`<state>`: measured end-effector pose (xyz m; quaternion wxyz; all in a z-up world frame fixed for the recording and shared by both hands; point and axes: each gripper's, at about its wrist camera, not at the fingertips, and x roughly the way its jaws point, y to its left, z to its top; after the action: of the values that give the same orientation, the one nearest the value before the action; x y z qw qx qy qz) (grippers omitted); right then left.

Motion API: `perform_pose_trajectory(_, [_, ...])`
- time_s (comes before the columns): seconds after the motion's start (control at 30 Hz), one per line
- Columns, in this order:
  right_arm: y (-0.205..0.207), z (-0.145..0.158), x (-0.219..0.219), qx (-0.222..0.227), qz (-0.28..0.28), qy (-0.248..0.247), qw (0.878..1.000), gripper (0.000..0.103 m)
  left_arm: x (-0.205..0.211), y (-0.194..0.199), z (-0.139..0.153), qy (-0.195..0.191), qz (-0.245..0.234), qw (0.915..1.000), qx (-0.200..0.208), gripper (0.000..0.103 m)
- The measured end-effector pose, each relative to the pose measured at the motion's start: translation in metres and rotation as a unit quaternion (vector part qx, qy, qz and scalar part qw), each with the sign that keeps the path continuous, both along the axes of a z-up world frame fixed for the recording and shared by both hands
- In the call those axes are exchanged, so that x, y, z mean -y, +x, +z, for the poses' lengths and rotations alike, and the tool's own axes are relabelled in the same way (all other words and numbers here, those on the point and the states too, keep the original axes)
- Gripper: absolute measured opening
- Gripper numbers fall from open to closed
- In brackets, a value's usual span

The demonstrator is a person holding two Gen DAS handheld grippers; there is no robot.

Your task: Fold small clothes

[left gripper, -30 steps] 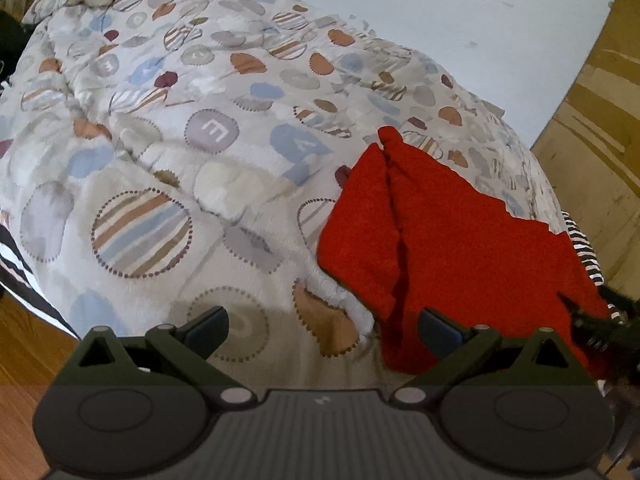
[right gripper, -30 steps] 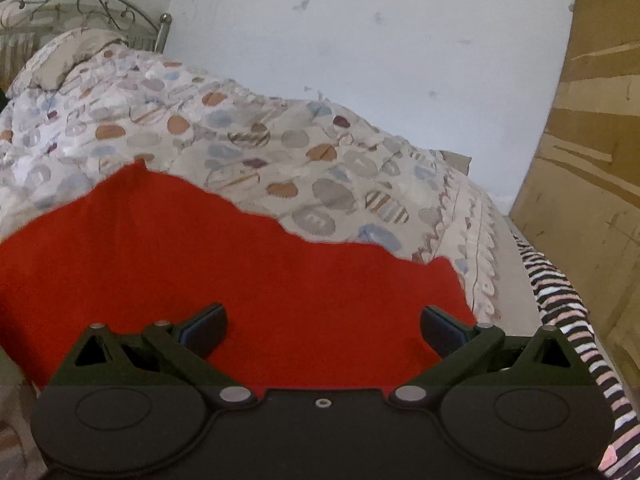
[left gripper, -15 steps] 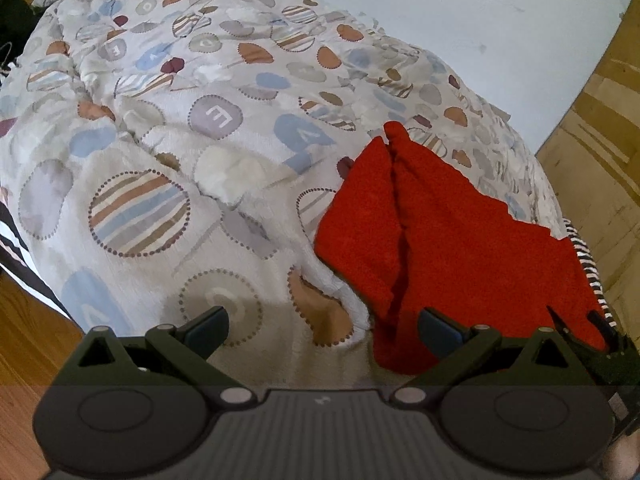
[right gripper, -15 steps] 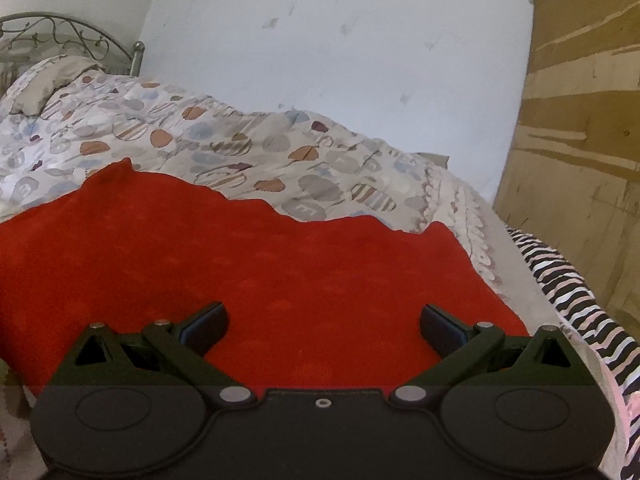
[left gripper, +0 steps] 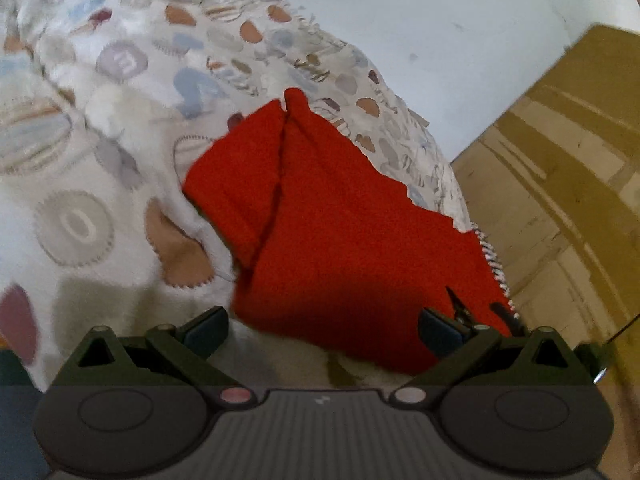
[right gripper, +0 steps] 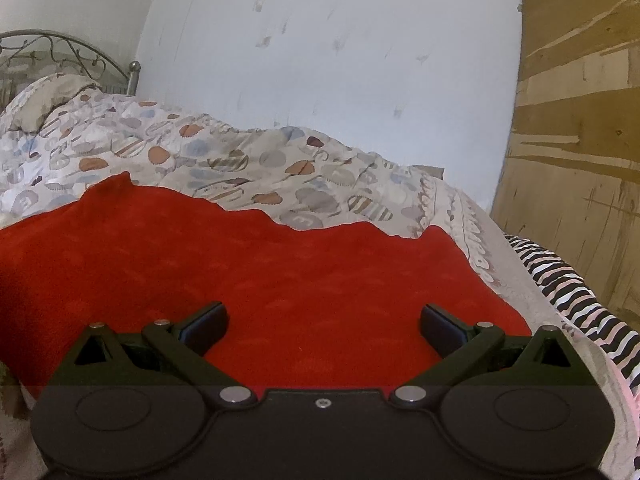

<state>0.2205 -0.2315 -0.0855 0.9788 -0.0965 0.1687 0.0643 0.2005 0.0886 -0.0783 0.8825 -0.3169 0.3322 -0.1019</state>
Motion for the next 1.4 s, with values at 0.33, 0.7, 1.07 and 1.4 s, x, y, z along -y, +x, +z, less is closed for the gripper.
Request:
perform_pose_trajectory(0.33, [-0.001, -0.004, 0.005, 0.01, 0.002, 0.011, 1.0, 0.103, 0.002, 0.015, -0.015, 0.023, 0.016, 0.9996, 0.01, 0.103])
perform_pose_trajectory(0.7, [-0.002, -0.005, 0.004, 0.013, 0.001, 0.009, 1.0, 0.102, 0.002, 0.012, -0.013, 0.031, 0.015, 0.9994, 0.007, 0.103])
perform_pose_trajectory(1.07, [-0.004, -0.006, 0.004, 0.017, 0.0, 0.01, 1.0, 0.103, -0.003, 0.027, 0.019, 0.15, 0.06, 0.9833, 0.085, 0.103])
perform_pose_trajectory(1.4, [-0.005, -0.005, 0.003, 0.023, -0.001, 0.011, 1.0, 0.103, -0.014, 0.08, -0.001, 0.206, 0.018, 0.978, 0.031, 0.103])
